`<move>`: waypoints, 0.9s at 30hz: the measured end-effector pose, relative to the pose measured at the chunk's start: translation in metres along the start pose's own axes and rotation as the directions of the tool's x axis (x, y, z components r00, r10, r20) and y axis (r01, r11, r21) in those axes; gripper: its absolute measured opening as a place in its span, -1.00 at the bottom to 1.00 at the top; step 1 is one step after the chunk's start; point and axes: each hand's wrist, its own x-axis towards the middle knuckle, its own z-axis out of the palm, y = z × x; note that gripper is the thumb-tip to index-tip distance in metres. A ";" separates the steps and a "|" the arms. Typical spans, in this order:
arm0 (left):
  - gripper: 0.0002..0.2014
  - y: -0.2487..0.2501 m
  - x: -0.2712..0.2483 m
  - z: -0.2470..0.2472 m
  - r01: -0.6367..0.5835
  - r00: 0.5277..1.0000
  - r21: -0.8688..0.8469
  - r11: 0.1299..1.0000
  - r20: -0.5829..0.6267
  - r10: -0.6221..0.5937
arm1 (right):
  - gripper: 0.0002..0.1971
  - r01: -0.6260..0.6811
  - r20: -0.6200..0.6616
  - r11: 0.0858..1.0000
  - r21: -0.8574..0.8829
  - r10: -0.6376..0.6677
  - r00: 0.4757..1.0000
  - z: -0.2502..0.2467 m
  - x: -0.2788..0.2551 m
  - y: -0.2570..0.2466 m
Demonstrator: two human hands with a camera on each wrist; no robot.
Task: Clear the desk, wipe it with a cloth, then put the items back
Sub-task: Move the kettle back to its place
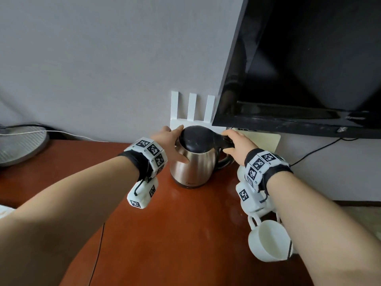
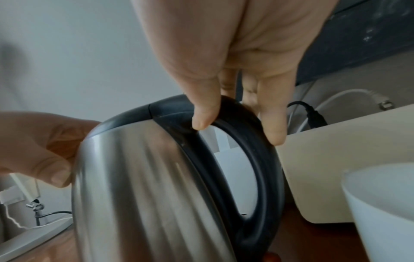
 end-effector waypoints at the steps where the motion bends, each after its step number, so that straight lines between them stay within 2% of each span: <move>1: 0.10 0.004 0.005 0.003 0.000 1.000 0.004 1.000 -0.001 0.000 | -0.53 -0.004 0.002 1.000 0.002 0.004 1.000 -0.001 0.005 0.005; 12: 0.08 0.031 0.044 0.020 0.012 0.999 0.033 0.999 0.036 -0.013 | -0.53 -0.039 0.031 0.998 0.046 0.038 0.999 -0.003 0.034 0.047; 21: 0.08 0.039 0.044 0.022 0.032 0.998 0.065 0.997 0.046 -0.035 | -0.53 -0.054 0.026 0.998 0.044 0.053 0.998 -0.007 0.038 0.054; 27: 0.04 0.039 0.028 0.025 0.016 1.000 0.068 0.998 0.004 -0.016 | -0.37 -0.135 0.016 0.991 0.001 0.135 0.991 -0.003 0.023 0.044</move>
